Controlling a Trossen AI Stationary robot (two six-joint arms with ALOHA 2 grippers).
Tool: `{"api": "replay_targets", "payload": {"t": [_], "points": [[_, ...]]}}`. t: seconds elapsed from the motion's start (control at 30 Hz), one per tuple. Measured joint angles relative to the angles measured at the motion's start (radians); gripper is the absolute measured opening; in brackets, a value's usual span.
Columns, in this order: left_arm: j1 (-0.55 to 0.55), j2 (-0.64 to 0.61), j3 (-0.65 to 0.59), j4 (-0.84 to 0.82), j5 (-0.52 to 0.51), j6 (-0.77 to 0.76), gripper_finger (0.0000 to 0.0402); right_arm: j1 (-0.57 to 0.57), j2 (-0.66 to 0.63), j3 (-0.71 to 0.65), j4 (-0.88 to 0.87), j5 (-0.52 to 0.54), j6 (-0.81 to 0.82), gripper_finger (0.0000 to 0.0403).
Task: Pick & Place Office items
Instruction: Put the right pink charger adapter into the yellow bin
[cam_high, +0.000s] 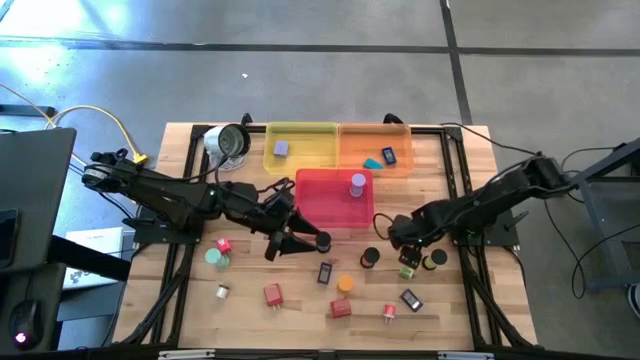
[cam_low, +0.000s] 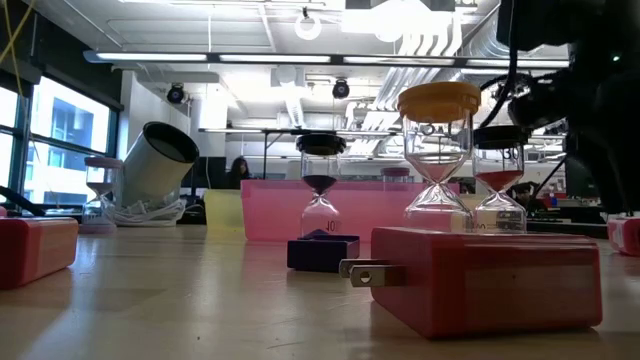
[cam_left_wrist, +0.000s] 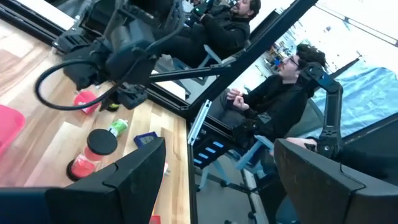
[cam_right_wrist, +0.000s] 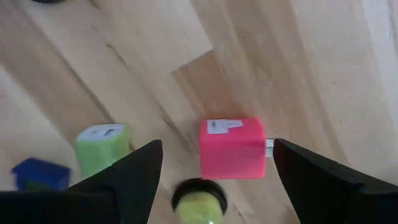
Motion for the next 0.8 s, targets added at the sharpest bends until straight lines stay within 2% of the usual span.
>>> {"api": "replay_targets", "payload": {"t": [0.27, 0.63, 0.8], "points": [[0.002, 0.000, 0.000, 0.000, 0.015, 0.000, 0.0292, 0.000, 0.061, 0.000, -0.001, -0.014, 0.000, 0.0295], [0.002, 0.000, 0.000, 0.000, 0.017, 0.001, 0.0292, 0.000, 0.064, 0.000, -0.002, -0.026, -0.004, 0.0294], [0.002, 0.000, 0.000, 0.000, 0.017, 0.001, 0.0292, -0.001, 0.064, 0.000, -0.002, -0.026, -0.004, 0.0276]]}}
